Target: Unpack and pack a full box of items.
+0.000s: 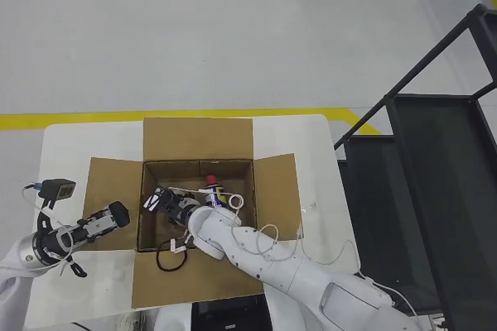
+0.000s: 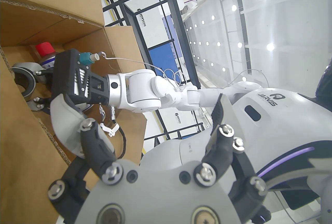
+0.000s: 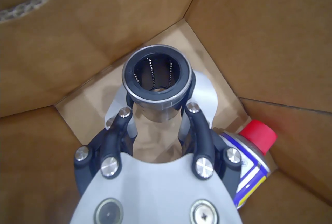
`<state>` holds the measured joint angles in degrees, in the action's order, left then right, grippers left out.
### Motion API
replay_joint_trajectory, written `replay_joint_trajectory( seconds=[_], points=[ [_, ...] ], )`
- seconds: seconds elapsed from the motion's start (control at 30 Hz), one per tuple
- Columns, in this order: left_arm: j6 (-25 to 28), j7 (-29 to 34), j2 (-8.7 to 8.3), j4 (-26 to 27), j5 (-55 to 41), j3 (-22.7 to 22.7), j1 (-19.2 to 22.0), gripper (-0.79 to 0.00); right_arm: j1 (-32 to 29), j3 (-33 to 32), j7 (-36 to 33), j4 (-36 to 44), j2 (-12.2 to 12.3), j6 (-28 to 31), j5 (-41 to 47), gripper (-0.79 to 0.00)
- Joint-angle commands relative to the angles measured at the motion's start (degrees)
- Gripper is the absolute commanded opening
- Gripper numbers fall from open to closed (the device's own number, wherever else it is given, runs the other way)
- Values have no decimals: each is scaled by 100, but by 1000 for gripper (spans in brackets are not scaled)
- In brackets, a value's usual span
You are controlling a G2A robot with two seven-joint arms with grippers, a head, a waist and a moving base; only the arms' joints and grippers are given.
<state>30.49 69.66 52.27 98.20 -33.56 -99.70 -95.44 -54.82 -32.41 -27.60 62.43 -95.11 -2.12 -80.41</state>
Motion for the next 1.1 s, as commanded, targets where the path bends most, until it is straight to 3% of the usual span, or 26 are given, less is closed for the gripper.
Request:
replay_joint_trajectory(
  seconds=[0.0,0.23,0.3,0.33,0.4,0.43,0.77,0.93,1.07],
  points=[
    [0,0,0,0,0,0,0,0,44,-14,12,-71,-32,26,41,-785],
    [0,0,0,0,0,0,0,0,165,-79,-21,-259,-145,98,244,-773],
    [0,0,0,0,0,0,0,0,178,-92,-68,-285,-172,105,285,-369],
    [0,0,0,0,0,0,0,0,186,-92,-109,-293,-183,114,288,-219],
    [0,0,0,0,0,0,0,0,197,-116,-175,-328,-199,98,290,-40],
    [0,0,0,0,0,0,0,0,202,-130,-202,-344,-203,84,277,0],
    [0,0,0,0,0,0,0,0,-105,-458,-117,300,-62,-47,-156,0],
    [0,0,0,0,0,0,0,0,-667,-868,90,1471,195,253,-558,0],
    [0,0,0,0,0,0,0,0,-1498,-1157,358,2749,453,627,-1064,0]
  ],
)
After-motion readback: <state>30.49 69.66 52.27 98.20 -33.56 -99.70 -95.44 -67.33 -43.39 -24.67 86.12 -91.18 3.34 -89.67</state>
